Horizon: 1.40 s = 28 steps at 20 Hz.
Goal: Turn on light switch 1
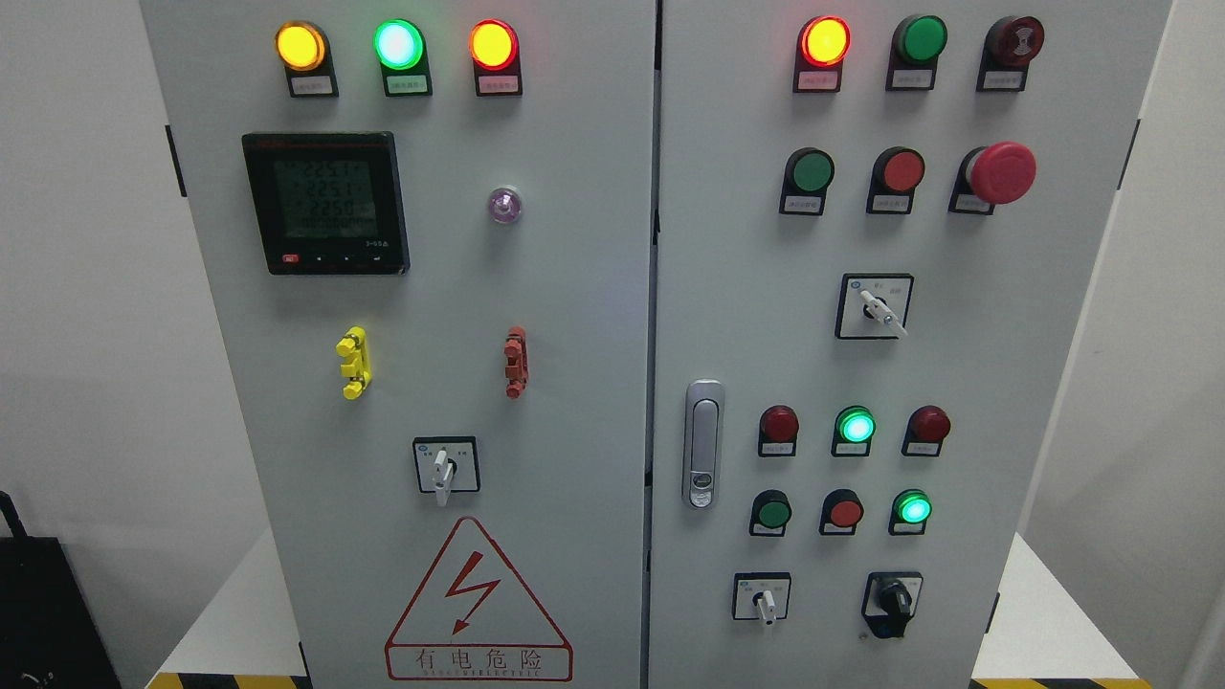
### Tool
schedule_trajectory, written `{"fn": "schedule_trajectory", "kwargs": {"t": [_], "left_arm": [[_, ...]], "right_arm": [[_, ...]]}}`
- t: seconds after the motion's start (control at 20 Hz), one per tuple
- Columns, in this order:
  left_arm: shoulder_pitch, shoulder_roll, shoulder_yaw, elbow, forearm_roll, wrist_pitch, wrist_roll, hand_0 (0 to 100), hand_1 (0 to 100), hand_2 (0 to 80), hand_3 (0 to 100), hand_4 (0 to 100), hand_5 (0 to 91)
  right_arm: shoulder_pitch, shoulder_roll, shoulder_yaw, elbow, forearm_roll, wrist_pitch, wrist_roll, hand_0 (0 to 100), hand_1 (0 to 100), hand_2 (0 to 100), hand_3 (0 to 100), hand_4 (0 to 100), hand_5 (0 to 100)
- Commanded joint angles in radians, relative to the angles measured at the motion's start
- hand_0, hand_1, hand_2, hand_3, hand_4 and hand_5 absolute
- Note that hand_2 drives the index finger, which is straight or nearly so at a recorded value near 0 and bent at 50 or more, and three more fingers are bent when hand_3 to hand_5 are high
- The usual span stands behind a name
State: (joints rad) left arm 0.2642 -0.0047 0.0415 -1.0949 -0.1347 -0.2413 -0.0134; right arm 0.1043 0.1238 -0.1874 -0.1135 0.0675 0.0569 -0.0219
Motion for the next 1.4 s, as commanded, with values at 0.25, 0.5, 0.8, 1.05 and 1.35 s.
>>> {"fn": "schedule_trajectory", "kwargs": {"t": [0.25, 0.5, 0.8, 1.05, 1.35], "left_arm": [[0.017, -0.023, 0.018, -0.448, -0.006, -0.088, 0.062, 40, 21, 30.3, 51, 67, 41.1], [0.018, -0.023, 0.018, -0.511, -0.003, -0.121, 0.087, 37, 34, 39.7, 66, 80, 67.1], [0.026, -0.021, 0.008, -0.635, 0.017, -0.119, 0.087, 36, 37, 44.8, 75, 86, 75.4], [0.026, -0.020, -0.002, -0.764, 0.017, -0.112, 0.087, 36, 37, 46.0, 78, 87, 77.2], [0.026, -0.018, -0.060, -0.887, 0.012, -0.093, 0.090, 34, 35, 46.9, 78, 88, 78.5]], "right_arm": [[0.000, 0.000, 0.000, 0.000, 0.000, 0.000, 0.000, 0, 0, 0, 0, 0, 0], [0.000, -0.001, -0.001, 0.000, 0.000, 0.000, 0.000, 0, 0, 0, 0, 0, 0], [0.000, 0.000, 0.000, 0.000, 0.000, 0.000, 0.000, 0, 0, 0, 0, 0, 0], [0.000, 0.000, 0.000, 0.000, 0.000, 0.000, 0.000, 0, 0, 0, 0, 0, 0], [0.000, 0.000, 0.000, 0.000, 0.000, 0.000, 0.000, 0, 0, 0, 0, 0, 0]]}}
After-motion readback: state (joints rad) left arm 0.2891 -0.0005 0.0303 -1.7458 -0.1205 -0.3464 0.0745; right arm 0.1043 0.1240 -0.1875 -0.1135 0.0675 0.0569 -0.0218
